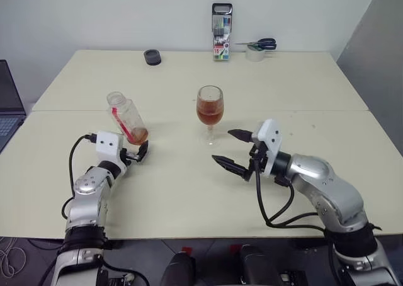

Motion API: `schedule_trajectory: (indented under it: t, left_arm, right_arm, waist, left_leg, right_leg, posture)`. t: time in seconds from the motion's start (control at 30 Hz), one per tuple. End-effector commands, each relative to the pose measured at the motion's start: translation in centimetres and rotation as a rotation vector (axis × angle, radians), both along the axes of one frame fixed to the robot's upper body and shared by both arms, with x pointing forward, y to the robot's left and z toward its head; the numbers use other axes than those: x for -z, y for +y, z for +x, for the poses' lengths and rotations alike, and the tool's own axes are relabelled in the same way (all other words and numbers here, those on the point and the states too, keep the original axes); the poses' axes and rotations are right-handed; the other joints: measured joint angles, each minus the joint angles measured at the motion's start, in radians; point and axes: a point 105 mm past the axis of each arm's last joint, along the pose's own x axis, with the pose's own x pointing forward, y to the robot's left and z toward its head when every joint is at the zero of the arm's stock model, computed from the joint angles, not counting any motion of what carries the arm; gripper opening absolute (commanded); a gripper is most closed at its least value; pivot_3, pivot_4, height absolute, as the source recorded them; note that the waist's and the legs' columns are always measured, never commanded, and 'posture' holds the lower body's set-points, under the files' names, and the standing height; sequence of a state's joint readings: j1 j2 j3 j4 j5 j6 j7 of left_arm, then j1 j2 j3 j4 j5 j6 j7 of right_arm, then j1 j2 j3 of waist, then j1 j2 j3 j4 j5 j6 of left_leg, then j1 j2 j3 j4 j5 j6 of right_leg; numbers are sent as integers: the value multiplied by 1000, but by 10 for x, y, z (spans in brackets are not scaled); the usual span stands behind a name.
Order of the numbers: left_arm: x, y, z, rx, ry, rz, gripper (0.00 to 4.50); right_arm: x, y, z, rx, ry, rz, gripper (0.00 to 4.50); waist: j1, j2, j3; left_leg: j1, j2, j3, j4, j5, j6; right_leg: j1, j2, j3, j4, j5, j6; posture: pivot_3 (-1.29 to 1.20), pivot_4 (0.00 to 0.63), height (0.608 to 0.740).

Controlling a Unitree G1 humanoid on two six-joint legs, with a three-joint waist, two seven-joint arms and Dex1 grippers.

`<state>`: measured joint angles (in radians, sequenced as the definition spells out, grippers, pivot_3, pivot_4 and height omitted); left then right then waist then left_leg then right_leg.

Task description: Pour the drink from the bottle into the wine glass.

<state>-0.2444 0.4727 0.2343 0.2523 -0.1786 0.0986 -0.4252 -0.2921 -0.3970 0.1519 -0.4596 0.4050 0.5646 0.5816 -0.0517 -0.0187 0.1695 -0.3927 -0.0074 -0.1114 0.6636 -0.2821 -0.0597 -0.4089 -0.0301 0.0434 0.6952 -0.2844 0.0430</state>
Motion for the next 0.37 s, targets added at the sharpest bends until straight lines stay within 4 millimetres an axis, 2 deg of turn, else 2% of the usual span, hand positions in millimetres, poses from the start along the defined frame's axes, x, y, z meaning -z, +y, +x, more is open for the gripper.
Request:
schedule_trajectory:
  t: [0.03,0.17,0.37]
  left_arm:
    - [-22,-3,-11,13,-66,12,4475]
    - [-27,-17,-25,50,-92,2,4475]
    - [-31,-23,-27,21,-85,-42,4475]
  right_arm:
    - [-8,-10,-8,65,-59,86,4500]
    - [6,-26,-12,214,-31,172,4500]
    - [10,-37,-6,379,-31,270,4500]
  waist:
    - [2,0,0]
    - [5,0,0]
    - [7,0,0]
  left_leg:
    - [0,0,0,0,0,0]
    - [1,0,0,0,0,0]
    - [4,1,2,-1,0,0]
  right_leg:
    - [0,0,0,0,0,0]
    - [1,0,0,-1,0,0]
    - [4,1,1,-2,0,0]
  posture:
    - [0,150,740]
    - [0,150,740]
    - [0,150,740]
